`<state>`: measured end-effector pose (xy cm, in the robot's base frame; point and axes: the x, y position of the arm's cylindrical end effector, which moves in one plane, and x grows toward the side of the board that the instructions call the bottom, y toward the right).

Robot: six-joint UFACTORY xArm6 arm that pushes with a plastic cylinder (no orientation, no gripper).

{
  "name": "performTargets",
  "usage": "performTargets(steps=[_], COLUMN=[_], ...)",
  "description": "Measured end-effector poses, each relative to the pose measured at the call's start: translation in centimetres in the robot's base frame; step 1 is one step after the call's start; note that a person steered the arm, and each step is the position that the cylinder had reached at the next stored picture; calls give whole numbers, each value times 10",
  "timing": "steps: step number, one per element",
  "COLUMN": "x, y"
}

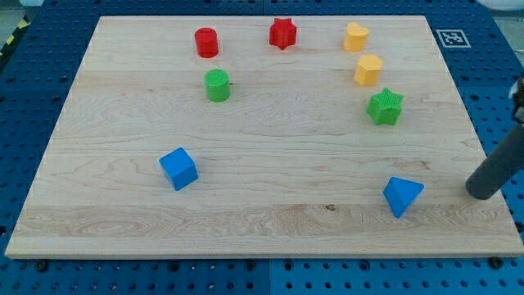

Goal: Push the blue triangle towards center

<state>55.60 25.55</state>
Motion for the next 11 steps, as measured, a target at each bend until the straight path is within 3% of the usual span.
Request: performTargets(steps=[6, 11], x=[9, -5], y=[-70, -175])
